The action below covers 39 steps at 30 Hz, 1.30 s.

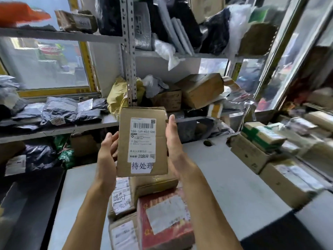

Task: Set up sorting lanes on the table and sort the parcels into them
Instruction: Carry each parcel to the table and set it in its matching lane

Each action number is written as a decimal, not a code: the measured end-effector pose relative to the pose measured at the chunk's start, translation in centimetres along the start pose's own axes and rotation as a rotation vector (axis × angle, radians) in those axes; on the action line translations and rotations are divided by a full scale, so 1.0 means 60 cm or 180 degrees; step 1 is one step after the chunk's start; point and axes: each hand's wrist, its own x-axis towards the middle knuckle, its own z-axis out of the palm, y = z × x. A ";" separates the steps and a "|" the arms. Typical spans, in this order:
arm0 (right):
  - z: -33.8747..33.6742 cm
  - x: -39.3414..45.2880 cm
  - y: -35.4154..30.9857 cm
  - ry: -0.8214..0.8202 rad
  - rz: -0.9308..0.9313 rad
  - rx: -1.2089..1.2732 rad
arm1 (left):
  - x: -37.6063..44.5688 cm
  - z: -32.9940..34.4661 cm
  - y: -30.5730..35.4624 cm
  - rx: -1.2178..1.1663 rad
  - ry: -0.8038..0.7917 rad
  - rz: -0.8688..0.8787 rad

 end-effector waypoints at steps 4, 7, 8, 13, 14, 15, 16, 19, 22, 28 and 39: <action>-0.140 -0.078 0.003 0.0206 -0.0078 0.0078 | -0.050 0.129 -0.039 -0.0046 -0.0149 0.0001; -0.260 -0.129 0.057 0.0692 0.0249 -0.0181 | -0.099 0.238 -0.100 -0.0074 -0.0274 -0.0235; -0.307 -0.146 0.074 0.0851 0.0330 -0.0298 | -0.119 0.284 -0.122 -0.0060 -0.0380 -0.0336; -0.517 -0.289 0.109 0.1551 0.0559 -0.0109 | -0.221 0.489 -0.221 0.0136 -0.0877 -0.0815; -0.552 -0.311 0.113 0.1643 0.0488 -0.0069 | -0.238 0.526 -0.237 0.0201 -0.1029 -0.0896; -0.584 -0.322 0.122 0.1769 0.0489 -0.0056 | -0.252 0.557 -0.250 0.0248 -0.1172 -0.0938; -0.621 -0.339 0.130 0.1904 0.0488 0.0003 | -0.269 0.596 -0.259 0.0272 -0.1305 -0.0975; -0.725 -0.387 0.142 0.2166 0.0484 0.0291 | -0.298 0.691 -0.294 0.0349 -0.1585 -0.1050; -0.807 -0.428 0.148 0.2391 0.0401 0.0485 | -0.314 0.773 -0.322 0.0456 -0.1844 -0.1098; -0.990 -0.421 0.202 0.2656 0.0650 0.0485 | -0.305 0.918 -0.401 0.0513 -0.2062 -0.1195; -1.219 -0.261 0.104 0.1806 0.0817 0.0206 | -0.163 1.116 -0.497 0.0529 -0.1525 -0.1349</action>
